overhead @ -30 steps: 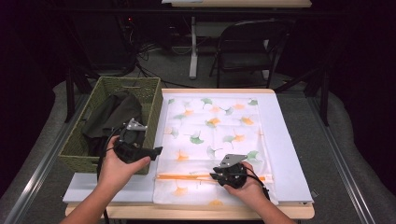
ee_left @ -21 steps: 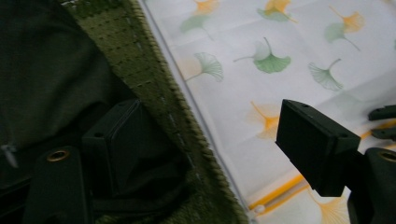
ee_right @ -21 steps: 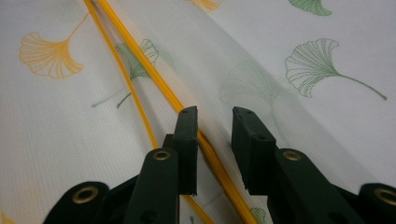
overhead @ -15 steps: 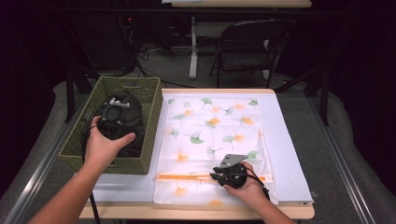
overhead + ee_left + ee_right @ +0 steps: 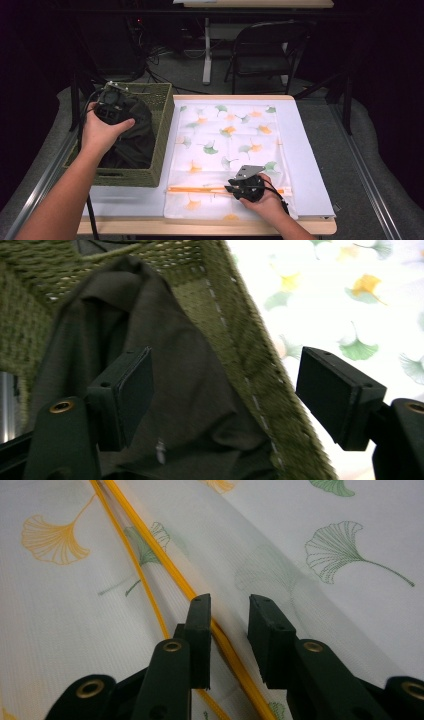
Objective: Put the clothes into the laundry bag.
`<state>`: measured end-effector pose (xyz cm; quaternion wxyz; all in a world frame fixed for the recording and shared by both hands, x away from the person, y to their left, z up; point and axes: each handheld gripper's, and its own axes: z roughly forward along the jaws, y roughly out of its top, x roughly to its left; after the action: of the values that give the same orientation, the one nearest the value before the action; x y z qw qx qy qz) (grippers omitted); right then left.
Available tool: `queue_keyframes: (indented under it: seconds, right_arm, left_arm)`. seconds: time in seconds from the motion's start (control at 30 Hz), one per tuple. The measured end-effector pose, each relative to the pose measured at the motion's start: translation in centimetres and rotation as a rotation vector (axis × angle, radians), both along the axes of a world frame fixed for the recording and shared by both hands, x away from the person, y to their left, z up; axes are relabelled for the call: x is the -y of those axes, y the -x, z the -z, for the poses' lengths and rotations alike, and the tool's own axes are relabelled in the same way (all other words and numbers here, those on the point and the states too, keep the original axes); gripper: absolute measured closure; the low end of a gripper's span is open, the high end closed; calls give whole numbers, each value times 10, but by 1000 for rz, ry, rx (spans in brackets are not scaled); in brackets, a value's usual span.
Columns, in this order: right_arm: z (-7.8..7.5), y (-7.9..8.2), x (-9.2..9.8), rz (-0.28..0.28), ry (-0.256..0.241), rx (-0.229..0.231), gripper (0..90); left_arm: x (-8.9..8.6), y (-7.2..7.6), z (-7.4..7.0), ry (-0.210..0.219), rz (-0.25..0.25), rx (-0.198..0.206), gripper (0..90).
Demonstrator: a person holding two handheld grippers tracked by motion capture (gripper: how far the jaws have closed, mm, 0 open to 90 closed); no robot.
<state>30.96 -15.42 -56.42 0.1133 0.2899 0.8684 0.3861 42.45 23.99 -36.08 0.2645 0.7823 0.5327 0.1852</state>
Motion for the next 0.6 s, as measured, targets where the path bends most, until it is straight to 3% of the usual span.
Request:
queue_keyframes:
  seconds: [0.13, 0.3, 0.6]
  right_arm:
    - [0, -1, 0, -9, 1, 9, 710]
    - [1, 0, 0, -4, -5, 8, 706]
    - [1, 0, 0, -4, -6, 9, 699]
  left_arm:
    - [-6, -13, -1, 40, -20, 6, 215]
    - [-7, -27, 5, -1, -34, -9, 215]
    - [-14, -51, 24, 12, -68, -34, 219]
